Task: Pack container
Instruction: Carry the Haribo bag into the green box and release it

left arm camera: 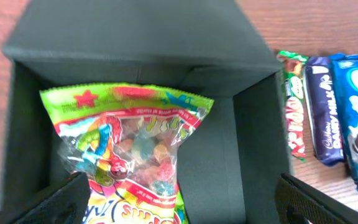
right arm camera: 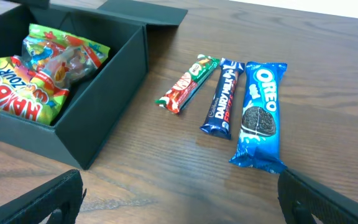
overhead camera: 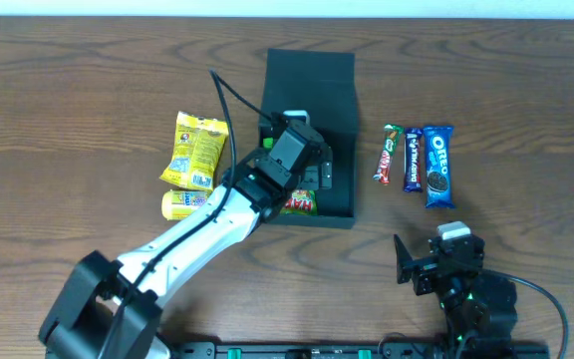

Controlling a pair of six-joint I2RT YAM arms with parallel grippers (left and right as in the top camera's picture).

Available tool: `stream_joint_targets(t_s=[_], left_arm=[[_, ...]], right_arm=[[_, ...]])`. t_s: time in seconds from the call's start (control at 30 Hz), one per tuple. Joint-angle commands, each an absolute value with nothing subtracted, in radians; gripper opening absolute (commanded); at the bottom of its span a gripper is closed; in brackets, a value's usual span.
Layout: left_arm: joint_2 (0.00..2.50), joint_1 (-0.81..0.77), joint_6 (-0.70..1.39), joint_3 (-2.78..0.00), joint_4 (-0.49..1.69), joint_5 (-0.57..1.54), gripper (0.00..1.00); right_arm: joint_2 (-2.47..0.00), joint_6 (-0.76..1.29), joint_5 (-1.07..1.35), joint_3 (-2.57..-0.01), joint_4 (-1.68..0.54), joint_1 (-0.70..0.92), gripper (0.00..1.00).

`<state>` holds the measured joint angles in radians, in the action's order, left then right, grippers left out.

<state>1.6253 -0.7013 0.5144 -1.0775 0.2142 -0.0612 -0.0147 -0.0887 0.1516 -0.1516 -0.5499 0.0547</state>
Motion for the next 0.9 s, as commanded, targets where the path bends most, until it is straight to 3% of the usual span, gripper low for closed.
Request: stream_joint_targets(t_s=[0.0,0.17,0.37,0.57,0.87], left_arm=[[1.594,-0.698,0.393,-1.096,0.228,-0.093,0.95],[1.589,-0.694,0.347,-1.096,0.270,-0.092,0.95],[1.589,-0.694,0.339,-1.096,0.333,-0.093,0.95],[1.589,-0.694,0.336,-1.096,0.351,-0.093,0.95],[1.589,-0.693,0.336,-1.096,0.350,-0.093,0.95]], right_arm=[[-0.009,-0.086,0.164,-0.149,-0.491,0.062,0.99],[-0.009,0.321,0.445,-0.149,-0.315,0.062,0.99],[-0.009,0.455,0.415,-0.149,-0.228,0.062,0.99],[-0.098,0.323,0.267,-0.174,-0.165,0.051,0.99],[-0.712,0.096,0.041,-0.545,-0.342,-0.045,0.99]])
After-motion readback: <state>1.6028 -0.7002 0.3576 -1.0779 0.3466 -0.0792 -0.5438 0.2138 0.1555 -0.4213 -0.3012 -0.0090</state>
